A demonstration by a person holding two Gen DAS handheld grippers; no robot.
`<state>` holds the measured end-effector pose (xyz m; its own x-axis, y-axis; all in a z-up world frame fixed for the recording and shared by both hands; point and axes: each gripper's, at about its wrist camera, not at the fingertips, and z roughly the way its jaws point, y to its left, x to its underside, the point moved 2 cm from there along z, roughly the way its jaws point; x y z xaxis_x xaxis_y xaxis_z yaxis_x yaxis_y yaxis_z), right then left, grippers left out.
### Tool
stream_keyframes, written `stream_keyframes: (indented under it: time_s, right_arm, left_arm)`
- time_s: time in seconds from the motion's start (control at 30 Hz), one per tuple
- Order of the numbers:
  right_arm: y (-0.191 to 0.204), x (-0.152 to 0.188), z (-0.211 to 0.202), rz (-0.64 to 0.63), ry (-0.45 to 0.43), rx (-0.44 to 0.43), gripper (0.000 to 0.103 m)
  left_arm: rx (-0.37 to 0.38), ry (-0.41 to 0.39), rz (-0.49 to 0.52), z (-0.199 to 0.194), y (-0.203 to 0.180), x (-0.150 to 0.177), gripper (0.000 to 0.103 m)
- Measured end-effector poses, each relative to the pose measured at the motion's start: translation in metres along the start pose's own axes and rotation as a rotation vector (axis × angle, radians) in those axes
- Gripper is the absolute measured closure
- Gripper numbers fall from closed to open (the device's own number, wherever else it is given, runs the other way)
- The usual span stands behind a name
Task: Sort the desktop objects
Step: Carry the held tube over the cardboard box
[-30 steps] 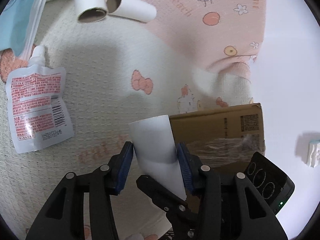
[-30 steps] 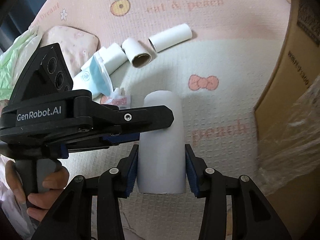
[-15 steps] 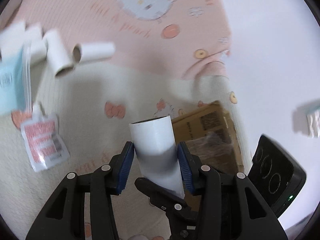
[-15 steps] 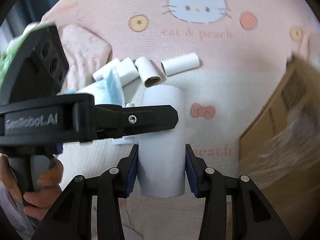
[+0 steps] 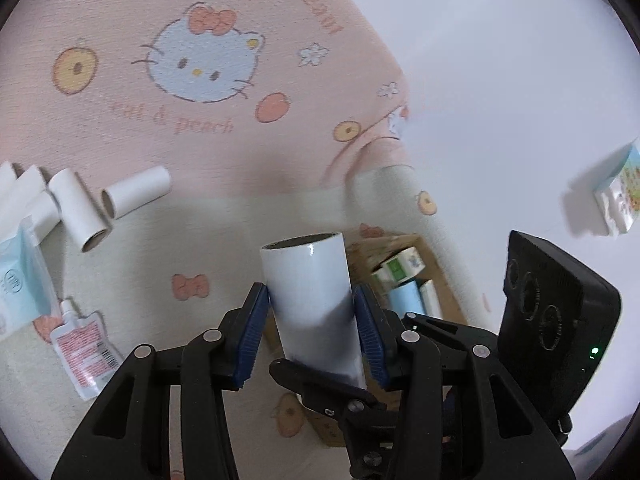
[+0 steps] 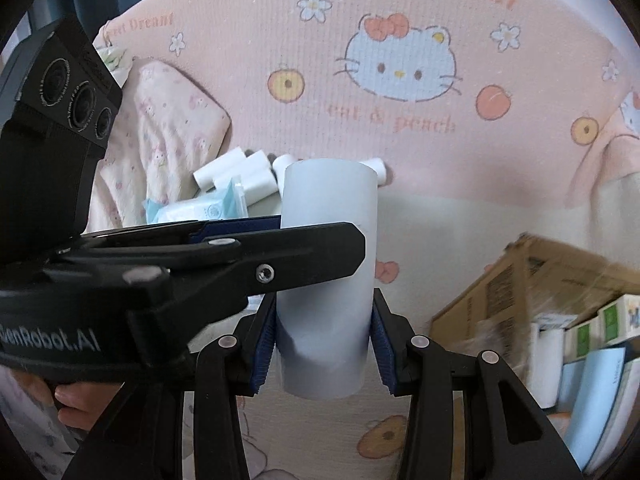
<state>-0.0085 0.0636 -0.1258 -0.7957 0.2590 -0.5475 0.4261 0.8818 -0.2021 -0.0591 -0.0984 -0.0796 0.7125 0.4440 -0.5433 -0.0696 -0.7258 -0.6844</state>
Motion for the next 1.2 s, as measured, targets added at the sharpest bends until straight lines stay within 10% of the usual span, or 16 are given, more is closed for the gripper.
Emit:
stream_keyframes:
  time_s: [0.8, 1.2]
  right_arm:
    - [-0.11, -0.018, -0.068, -0.028, -0.038, -0.035, 0.062]
    - [-0.172, -0.002, -0.058, 0.121, -0.029, -0.068, 0.063]
  left_arm:
    - [0.119, 0.166, 0.21, 0.072, -0.143, -0.049, 0.059]
    - [0.165, 0.377, 0.036, 0.138, -0.148, -0.046, 0.057]
